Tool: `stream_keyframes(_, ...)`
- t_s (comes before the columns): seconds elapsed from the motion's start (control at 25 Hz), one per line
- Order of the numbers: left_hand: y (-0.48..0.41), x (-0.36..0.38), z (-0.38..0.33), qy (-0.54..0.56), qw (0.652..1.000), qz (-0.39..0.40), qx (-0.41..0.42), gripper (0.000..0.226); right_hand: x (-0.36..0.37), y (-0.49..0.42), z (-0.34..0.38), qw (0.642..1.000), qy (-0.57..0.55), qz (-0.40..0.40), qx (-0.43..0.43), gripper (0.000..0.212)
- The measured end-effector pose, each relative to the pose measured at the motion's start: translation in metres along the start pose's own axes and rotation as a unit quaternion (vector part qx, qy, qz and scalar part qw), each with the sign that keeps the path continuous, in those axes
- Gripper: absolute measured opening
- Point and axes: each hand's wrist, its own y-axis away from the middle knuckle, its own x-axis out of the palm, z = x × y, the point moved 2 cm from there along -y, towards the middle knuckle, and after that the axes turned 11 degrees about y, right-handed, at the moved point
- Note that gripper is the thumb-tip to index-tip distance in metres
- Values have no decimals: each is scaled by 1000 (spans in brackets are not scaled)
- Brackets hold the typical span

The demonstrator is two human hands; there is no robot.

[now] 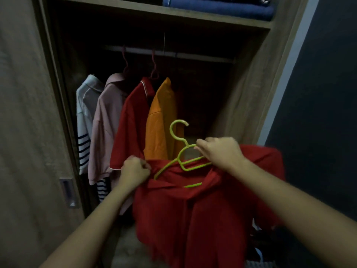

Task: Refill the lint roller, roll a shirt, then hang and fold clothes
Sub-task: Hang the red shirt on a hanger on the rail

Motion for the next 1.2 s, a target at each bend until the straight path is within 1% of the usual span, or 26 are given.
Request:
stream_keyframes(0.04, 10, 1, -25, -5, 994, -34, 99, 22, 1, 3, 4, 996, -53, 33, 70, 36)
stream_keyframes(0.08, 24, 3, -45, -14, 981, -27, 191, 30, 4, 8, 4, 983, -111, 70, 129, 36)
stream_keyframes(0.12, 33, 3, -55, -41, 964, -26, 262, 38, 8, 14, 1, 968, -165, 85, 168, 36)
stream_keyframes(0.16, 37, -3, -57, -86, 949, -52, 299, 45, 10, 19, -4, 958, -202, 82, 187, 36)
stream_keyframes(0.2, 35, -13, -53, -123, 942, -89, 301, 50, 8, 24, -9, 951, -230, 68, 195, 37)
stream_keyframes(0.24, 32, -24, -50, -148, 941, -106, 284, 54, 6, 27, -14, 947, -250, 40, 199, 38)
stream_keyframes(0.28, 27, -34, -46, -160, 944, -98, 271, 59, 6, 28, -17, 944, -264, 14, 198, 40)
stream_keyframes(0.32, 21, -42, -43, -156, 948, -71, 268, 61, 6, 28, -18, 942, -276, -1, 193, 42)
stream_keyframes(0.4, 12, -56, -41, -109, 953, -36, 280, 53, 10, 28, -21, 939, -288, -9, 187, 49)
stream_keyframes(0.44, 9, -63, -39, -76, 955, -40, 284, 48, 13, 29, -24, 938, -293, -1, 187, 56)
stream_keyframes(0.52, 2, -75, -30, -22, 960, -72, 269, 45, 23, 32, -28, 933, -301, 44, 193, 71)
stream_keyframes(0.56, 0, -79, -25, -15, 963, -84, 257, 46, 27, 31, -28, 936, -288, 70, 189, 71)
stream_keyframes(0.6, -1, -79, -21, -25, 965, -96, 242, 45, 31, 28, -26, 940, -270, 83, 189, 64)
stream_keyframes(0.64, -1, -76, -18, -45, 969, -110, 218, 41, 32, 23, -20, 943, -260, 73, 194, 54)
stream_keyframes(0.68, 0, -72, -17, -62, 971, -126, 193, 34, 31, 16, -9, 939, -270, 58, 207, 45)
stream_keyframes(0.72, 1, -67, -19, -71, 973, -144, 169, 28, 28, 8, 1, 920, -318, 51, 223, 38)
stream_keyframes(0.76, 2, -63, -24, -73, 973, -160, 150, 25, 25, -2, 12, 883, -395, 77, 241, 34)
stream_keyframes(0.8, 3, -58, -32, -75, 974, -169, 133, 25, 23, -13, 22, 829, -482, 128, 253, 38)
stream_keyframes(0.84, 4, -53, -43, -80, 974, -174, 122, 27, 21, -23, 30, 767, -558, 169, 269, 46)
stream_keyframes(0.88, 4, -48, -55, -81, 974, -174, 118, 29, 25, -34, 34, 706, -617, 179, 299, 53)
stream_keyframes(0.96, 4, -36, -81, -77, 976, -154, 133, 33, 35, -56, 30, 610, -694, 131, 360, 54)
stream_keyframes(1.0, 6, -30, -92, -75, 977, -142, 143, 34, 37, -65, 26, 570, -719, 108, 383, 52)
stream_keyframes(1.04, 6, -26, -102, -68, 977, -137, 151, 34, 43, -72, 23, 548, -729, 95, 400, 52)
stream_keyframes(1.08, 5, -23, -110, -54, 976, -137, 160, 34, 50, -76, 21, 556, -717, 97, 410, 54)
stream_keyframes(1.16, 0, -14, -121, -22, 973, -139, 182, 33, 63, -83, 18, 571, -697, 91, 425, 50)
stream_keyframes(1.2, -2, -9, -122, -1, 972, -131, 194, 32, 64, -87, 15, 568, -694, 74, 437, 47)
